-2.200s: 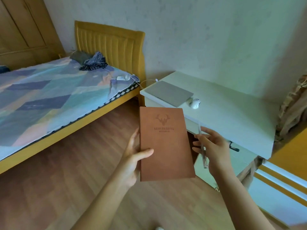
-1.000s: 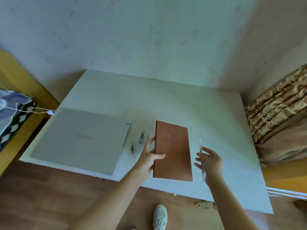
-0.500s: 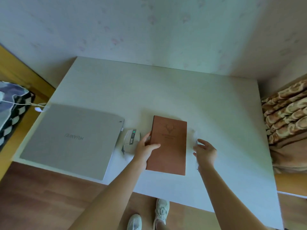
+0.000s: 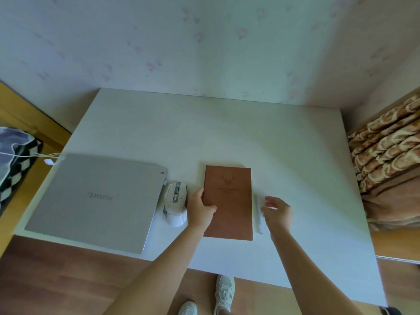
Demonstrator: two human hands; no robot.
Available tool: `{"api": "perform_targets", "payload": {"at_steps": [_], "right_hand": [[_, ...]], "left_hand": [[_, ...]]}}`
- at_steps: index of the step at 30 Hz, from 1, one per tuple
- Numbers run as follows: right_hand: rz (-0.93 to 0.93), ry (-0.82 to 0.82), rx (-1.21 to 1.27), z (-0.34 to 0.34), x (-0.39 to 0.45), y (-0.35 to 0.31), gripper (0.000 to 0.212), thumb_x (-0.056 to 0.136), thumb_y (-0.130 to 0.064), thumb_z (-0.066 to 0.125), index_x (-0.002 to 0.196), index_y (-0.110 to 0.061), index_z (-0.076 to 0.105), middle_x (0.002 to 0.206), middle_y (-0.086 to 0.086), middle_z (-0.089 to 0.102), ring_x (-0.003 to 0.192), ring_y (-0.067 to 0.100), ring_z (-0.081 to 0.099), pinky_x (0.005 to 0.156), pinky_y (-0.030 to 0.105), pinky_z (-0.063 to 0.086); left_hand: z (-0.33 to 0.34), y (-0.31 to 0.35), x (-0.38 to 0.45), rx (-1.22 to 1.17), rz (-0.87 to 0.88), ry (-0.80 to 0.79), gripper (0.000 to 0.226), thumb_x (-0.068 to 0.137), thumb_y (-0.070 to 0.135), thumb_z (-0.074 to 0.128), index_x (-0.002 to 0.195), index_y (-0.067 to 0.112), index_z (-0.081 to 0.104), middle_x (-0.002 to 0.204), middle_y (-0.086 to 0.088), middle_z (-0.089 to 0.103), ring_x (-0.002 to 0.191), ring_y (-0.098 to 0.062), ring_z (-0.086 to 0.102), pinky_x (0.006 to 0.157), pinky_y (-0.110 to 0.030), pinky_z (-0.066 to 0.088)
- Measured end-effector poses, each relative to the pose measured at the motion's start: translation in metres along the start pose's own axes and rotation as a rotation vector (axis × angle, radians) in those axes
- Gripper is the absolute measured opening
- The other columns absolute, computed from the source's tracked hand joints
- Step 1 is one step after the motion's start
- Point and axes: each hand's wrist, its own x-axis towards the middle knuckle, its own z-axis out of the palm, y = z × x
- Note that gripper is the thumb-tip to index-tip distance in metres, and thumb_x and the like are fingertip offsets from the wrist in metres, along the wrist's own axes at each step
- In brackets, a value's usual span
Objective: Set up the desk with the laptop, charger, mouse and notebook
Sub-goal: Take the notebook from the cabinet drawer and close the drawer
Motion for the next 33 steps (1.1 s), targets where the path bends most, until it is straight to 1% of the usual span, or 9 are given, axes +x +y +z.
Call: {"api": "perform_targets", "payload": {"at_steps": [2, 4, 7, 9, 14, 17, 21, 27, 33], "right_hand": [[0.004, -0.029, 0.014, -0.002, -0.004, 0.003, 0.031, 0.073, -0.001, 0.061, 0.097, -0.019, 0.069, 0.089, 0.001, 0.069, 0.084, 0.026, 0.067, 0.084, 0.042, 0.055], [-0.005, -0.052, 0.011, -0.004, -0.013, 0.003, 0.029, 0.077, -0.002, 0.063, 0.103, -0.014, 0.068, 0.091, 0.001, 0.069, 0.084, 0.026, 0.066, 0.08, 0.037, 0.054], [-0.065, -0.03, -0.066, -0.01, -0.029, -0.002, 0.03, 0.081, -0.006, 0.061, 0.108, -0.015, 0.066, 0.099, 0.001, 0.068, 0.085, 0.019, 0.061, 0.074, 0.026, 0.045], [-0.123, -0.01, -0.111, -0.016, -0.043, -0.007, 0.031, 0.081, -0.008, 0.06, 0.11, -0.017, 0.066, 0.103, 0.002, 0.069, 0.088, 0.018, 0.061, 0.077, 0.027, 0.048], [-0.376, 0.084, -0.226, -0.028, -0.086, -0.024, 0.029, 0.085, -0.011, 0.058, 0.113, -0.017, 0.064, 0.111, 0.002, 0.066, 0.089, 0.015, 0.059, 0.078, 0.029, 0.048], [-0.498, 0.17, -0.314, -0.031, -0.12, -0.04, 0.027, 0.088, -0.015, 0.055, 0.114, -0.017, 0.064, 0.116, 0.001, 0.063, 0.101, 0.019, 0.058, 0.076, 0.031, 0.048], [-0.622, 0.307, -0.411, -0.038, -0.173, -0.055, 0.027, 0.09, -0.02, 0.054, 0.115, -0.017, 0.064, 0.118, 0.002, 0.063, 0.11, 0.023, 0.054, 0.082, 0.035, 0.049], [-0.725, 0.546, -0.513, -0.069, -0.264, -0.046, 0.032, 0.091, -0.024, 0.056, 0.122, -0.017, 0.06, 0.121, 0.002, 0.064, 0.114, 0.024, 0.056, 0.096, 0.041, 0.044], [-0.681, 0.719, -0.612, -0.121, -0.339, -0.002, 0.034, 0.089, -0.027, 0.06, 0.121, -0.018, 0.06, 0.118, 0.0, 0.066, 0.113, 0.023, 0.058, 0.096, 0.04, 0.044]], "left_hand": [[-0.005, 0.0, -0.003, -0.019, -0.014, -0.063, 0.051, 0.067, -0.003, 0.064, 0.112, 0.02, 0.063, 0.105, 0.001, 0.071, 0.094, -0.017, 0.069, 0.08, -0.032, 0.057], [-0.01, 0.003, -0.006, -0.053, -0.031, -0.137, 0.055, 0.073, -0.003, 0.064, 0.119, 0.025, 0.056, 0.12, 0.005, 0.065, 0.106, -0.015, 0.064, 0.09, -0.034, 0.054], [-0.02, 0.01, -0.01, -0.056, -0.077, -0.22, 0.074, 0.083, 0.004, 0.065, 0.147, 0.019, 0.031, 0.137, 0.009, 0.043, 0.134, -0.013, 0.04, 0.108, -0.03, 0.034], [-0.026, 0.015, -0.013, -0.003, -0.028, -0.243, 0.078, 0.085, 0.01, 0.066, 0.151, 0.018, 0.024, 0.151, 0.003, 0.034, 0.14, -0.014, 0.032, 0.106, -0.025, 0.028], [-0.054, 0.043, -0.031, 0.307, 0.296, -0.217, 0.066, 0.089, 0.024, 0.06, 0.148, 0.024, 0.031, 0.148, 0.001, 0.039, 0.136, -0.016, 0.035, 0.1, -0.025, 0.031], [-0.08, 0.062, -0.049, 0.498, 0.534, -0.162, 0.056, 0.091, 0.028, 0.057, 0.143, 0.024, 0.038, 0.144, 0.003, 0.044, 0.133, -0.018, 0.038, 0.103, -0.035, 0.037], [-0.116, 0.08, -0.079, 0.701, 0.856, -0.045, 0.044, 0.092, 0.027, 0.056, 0.134, 0.018, 0.049, 0.134, 0.001, 0.054, 0.12, -0.025, 0.05, 0.092, -0.038, 0.041], [-0.138, 0.08, -0.129, 0.719, 1.22, 0.05, 0.043, 0.084, 0.015, 0.065, 0.126, 0.013, 0.058, 0.121, -0.005, 0.064, 0.106, -0.028, 0.061, 0.078, -0.041, 0.05], [-0.116, 0.075, -0.195, 0.686, 1.388, -0.065, 0.044, 0.084, 0.026, 0.064, 0.126, 0.014, 0.058, 0.116, -0.008, 0.065, 0.101, -0.03, 0.062, 0.082, -0.042, 0.051]]}}
